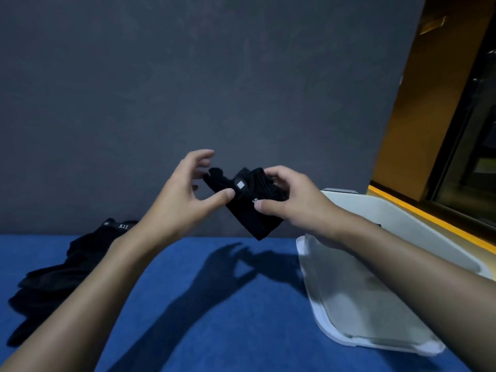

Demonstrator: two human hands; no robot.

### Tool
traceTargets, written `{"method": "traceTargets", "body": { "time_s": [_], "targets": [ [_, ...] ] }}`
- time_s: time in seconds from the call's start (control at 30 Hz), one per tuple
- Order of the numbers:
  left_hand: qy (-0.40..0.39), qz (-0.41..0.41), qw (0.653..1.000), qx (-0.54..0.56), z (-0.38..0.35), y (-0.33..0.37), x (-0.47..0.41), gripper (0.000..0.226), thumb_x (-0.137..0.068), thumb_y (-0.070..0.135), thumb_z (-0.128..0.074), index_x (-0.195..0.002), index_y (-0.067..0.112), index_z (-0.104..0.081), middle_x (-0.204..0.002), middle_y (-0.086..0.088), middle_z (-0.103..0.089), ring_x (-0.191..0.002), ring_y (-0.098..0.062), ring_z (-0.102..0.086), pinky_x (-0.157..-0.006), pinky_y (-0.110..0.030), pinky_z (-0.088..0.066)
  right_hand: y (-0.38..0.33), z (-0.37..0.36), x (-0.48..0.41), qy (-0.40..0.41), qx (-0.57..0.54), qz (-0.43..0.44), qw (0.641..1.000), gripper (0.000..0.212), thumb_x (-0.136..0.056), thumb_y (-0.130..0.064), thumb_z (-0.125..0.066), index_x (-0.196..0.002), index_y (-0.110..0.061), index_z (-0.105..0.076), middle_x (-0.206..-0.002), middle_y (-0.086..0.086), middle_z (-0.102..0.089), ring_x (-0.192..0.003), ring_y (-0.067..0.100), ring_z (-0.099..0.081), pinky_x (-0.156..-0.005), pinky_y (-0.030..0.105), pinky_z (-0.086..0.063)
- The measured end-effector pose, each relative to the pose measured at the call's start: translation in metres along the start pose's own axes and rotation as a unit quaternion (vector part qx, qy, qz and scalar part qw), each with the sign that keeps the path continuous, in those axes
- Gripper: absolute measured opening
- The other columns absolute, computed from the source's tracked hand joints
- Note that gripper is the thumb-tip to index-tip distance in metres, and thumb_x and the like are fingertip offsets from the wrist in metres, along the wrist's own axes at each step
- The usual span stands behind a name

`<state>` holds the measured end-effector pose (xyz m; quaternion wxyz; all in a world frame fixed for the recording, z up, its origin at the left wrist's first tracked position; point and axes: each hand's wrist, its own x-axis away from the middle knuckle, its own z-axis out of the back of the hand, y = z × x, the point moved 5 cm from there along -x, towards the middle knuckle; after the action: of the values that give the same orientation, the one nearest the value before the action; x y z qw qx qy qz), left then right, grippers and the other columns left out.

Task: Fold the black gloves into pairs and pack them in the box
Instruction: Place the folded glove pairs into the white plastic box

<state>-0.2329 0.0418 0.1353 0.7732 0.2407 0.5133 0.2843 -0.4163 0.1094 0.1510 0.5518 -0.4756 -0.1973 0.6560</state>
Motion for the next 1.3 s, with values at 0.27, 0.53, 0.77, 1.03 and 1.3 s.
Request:
{"method": "traceTargets", "body": {
  "time_s": [0.27,0.53,0.77,1.03,1.3],
  "targets": [
    [0.0,0.086,0.962,0.26,-0.053,0.043,-0.013,0.071,-0.07,0.026,-0.083,-0.13,0.029,-0.046,-0.111,-0.002,-0.072,-0.107,-0.021,-0.069,-0.092,-0.049,-0.057,-0.005,0.045,0.027,0.032,-0.03,0.018,0.999,0.041,-0.084,-0.003,-0.073,-0.119,-0.013,-0.057,-0.112,0.007,-0.07,-0.106,0.02,-0.066,-0.093,0.03,-0.054],
    [-0.082,0.072,0.945,0.309,-0.109,0.092,-0.036,0.063,-0.08,0.006,-0.08,-0.131,0.023,-0.048,-0.112,-0.009,-0.071,-0.094,-0.021,-0.071,-0.073,-0.035,-0.057,-0.009,0.118,0.051,0.044,-0.009,-0.012,0.999,0.059,-0.079,-0.023,-0.076,-0.131,-0.032,-0.048,-0.125,0.004,-0.057,-0.097,0.015,-0.071,-0.092,0.035,-0.055],
    [-0.138,0.079,0.931,0.329,-0.161,0.113,-0.045,0.057,-0.083,0.003,-0.076,-0.129,0.02,-0.047,-0.111,-0.015,-0.068,-0.083,-0.02,-0.069,-0.068,-0.033,-0.054,-0.002,0.167,0.061,0.014,0.055,-0.033,0.998,0.046,-0.081,-0.017,-0.075,-0.121,-0.031,-0.059,-0.11,0.006,-0.066,-0.095,0.015,-0.069,-0.08,0.027,-0.057],
    [-0.21,-0.046,0.976,0.017,-0.183,0.08,-0.034,0.039,-0.09,0.032,-0.069,-0.126,0.032,-0.051,-0.116,0.01,-0.059,-0.112,-0.008,-0.059,-0.099,-0.037,-0.049,0.037,0.201,0.073,-0.019,0.15,-0.144,0.978,0.048,-0.082,-0.015,-0.075,-0.119,-0.041,-0.057,-0.111,0.006,-0.054,-0.096,0.023,-0.065,-0.083,0.036,-0.057],
    [-0.274,-0.062,0.953,-0.115,-0.182,0.039,-0.02,0.055,-0.085,0.069,-0.04,-0.128,0.038,-0.054,-0.124,0.025,-0.051,-0.12,0.004,-0.046,-0.101,-0.025,-0.039,0.068,0.195,0.079,-0.083,0.192,-0.177,0.962,0.029,-0.085,-0.02,-0.074,-0.099,-0.045,-0.067,-0.11,0.002,-0.06,-0.095,0.019,-0.065,-0.086,0.038,-0.056]
  ]
}}
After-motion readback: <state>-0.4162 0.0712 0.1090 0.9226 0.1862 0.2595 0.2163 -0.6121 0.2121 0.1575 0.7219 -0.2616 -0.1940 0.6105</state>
